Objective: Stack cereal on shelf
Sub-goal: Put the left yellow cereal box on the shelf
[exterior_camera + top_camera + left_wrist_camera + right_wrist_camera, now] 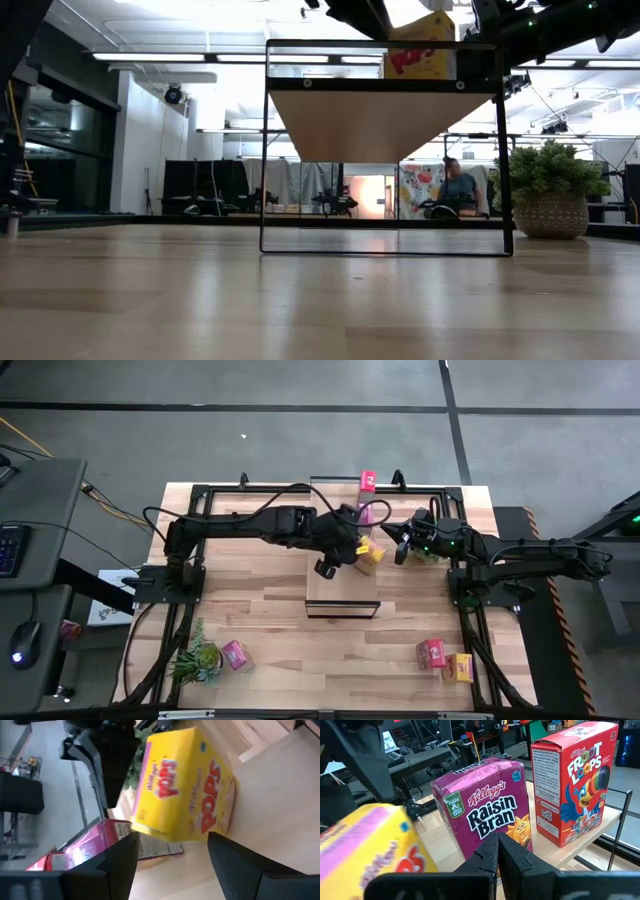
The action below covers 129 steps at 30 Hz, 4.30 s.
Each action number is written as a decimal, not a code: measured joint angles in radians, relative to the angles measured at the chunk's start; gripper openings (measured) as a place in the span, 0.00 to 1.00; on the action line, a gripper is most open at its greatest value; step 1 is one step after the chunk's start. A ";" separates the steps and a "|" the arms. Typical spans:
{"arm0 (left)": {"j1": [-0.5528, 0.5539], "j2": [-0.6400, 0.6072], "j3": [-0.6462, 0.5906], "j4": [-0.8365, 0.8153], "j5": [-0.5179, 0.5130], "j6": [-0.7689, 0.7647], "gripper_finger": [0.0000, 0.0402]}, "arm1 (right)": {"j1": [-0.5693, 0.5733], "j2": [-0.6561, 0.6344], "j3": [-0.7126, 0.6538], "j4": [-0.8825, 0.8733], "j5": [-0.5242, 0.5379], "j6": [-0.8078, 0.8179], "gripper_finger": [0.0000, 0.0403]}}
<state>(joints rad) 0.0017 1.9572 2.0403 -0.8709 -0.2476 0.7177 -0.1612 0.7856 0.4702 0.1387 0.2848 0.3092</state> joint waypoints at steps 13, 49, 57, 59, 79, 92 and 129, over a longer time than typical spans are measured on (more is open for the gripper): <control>0.000 -0.055 0.000 -0.027 -0.075 0.008 0.57 | 0.000 0.000 0.000 0.000 0.000 0.000 0.00; 0.017 -0.280 -0.951 1.162 0.236 -0.533 0.00 | 0.215 0.005 -0.001 -0.138 -0.035 0.128 0.00; 0.058 -0.203 -0.911 1.160 0.236 -0.533 0.00 | 0.258 0.020 -0.001 -0.114 -0.023 0.136 0.00; 0.069 -0.202 -0.911 1.161 0.236 -0.533 0.00 | 0.263 0.020 -0.001 -0.114 -0.023 0.139 0.00; 0.119 -0.203 -0.911 1.184 0.233 -0.533 0.00 | 0.269 0.076 -0.001 -0.047 -0.036 0.183 0.00; 0.112 -0.203 -0.911 1.144 0.266 -0.534 0.00 | 0.267 0.076 0.000 -0.041 0.013 0.180 0.00; 0.072 -0.643 -1.063 0.929 0.258 -0.569 0.00 | 0.262 -0.009 0.000 0.036 0.104 0.033 0.00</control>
<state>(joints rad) 0.0736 1.3137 0.9770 0.0585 0.0101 0.1487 0.1008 0.7765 0.4702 0.1744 0.3890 0.3426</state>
